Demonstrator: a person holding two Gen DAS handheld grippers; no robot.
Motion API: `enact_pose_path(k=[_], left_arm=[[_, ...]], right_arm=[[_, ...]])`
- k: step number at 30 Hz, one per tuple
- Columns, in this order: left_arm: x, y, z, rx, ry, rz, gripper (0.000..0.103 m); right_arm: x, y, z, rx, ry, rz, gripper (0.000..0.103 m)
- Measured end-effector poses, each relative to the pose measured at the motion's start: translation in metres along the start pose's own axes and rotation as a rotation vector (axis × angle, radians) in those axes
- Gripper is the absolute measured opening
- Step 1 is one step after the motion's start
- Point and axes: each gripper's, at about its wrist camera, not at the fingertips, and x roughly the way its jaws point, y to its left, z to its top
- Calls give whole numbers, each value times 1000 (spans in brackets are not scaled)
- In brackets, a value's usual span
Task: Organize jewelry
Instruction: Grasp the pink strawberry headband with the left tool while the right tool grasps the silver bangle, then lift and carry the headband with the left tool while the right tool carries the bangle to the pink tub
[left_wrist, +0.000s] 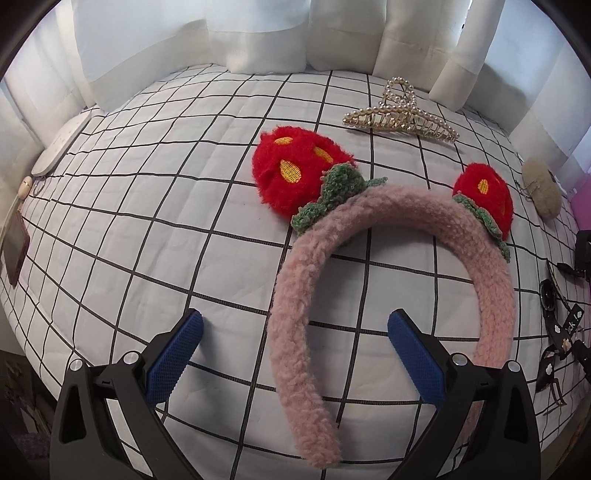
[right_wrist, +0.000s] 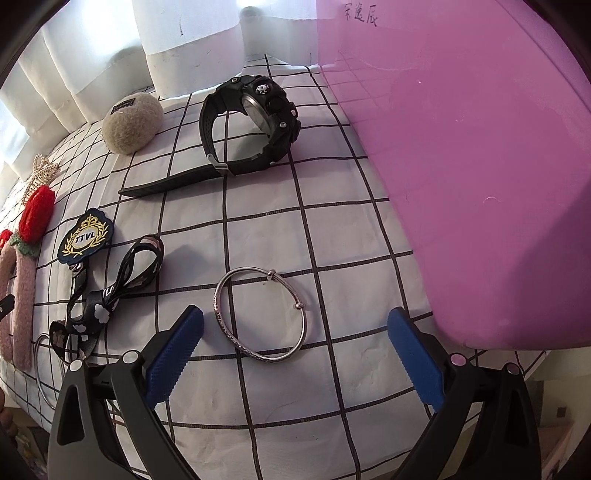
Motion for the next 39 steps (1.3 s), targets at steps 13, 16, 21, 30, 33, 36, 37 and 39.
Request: enact_pose_path(k=[13, 16, 21, 30, 33, 36, 37, 39], left_arm=[[-9, -10, -4, 36, -19, -19, 76], [-13, -17, -5, 65, -30, -34, 51], [-15, -20, -3, 84, -29, -37, 9], [-29, -13, -2, 72, -60, -44, 8], [-40, -11, -1, 61, -81, -60, 8], [-53, -11, 0, 57, -100, -70, 8], [-57, -11, 1, 58, -108, -72, 8], [-66, -12, 2, 58, -123, -83, 8]], right_arm=[[-21, 27, -12, -98, -30, 48, 50], [-23, 32, -13, -92, -33, 48, 46], [-21, 27, -9, -85, -28, 58, 45], [-30, 22, -7, -82, -36, 77, 45], [-35, 22, -7, -83, -41, 85, 45], [-42, 24, -5, -87, -52, 95, 45], [-44, 25, -5, -88, -57, 98, 45], [-49, 26, -3, -90, -67, 105, 45]])
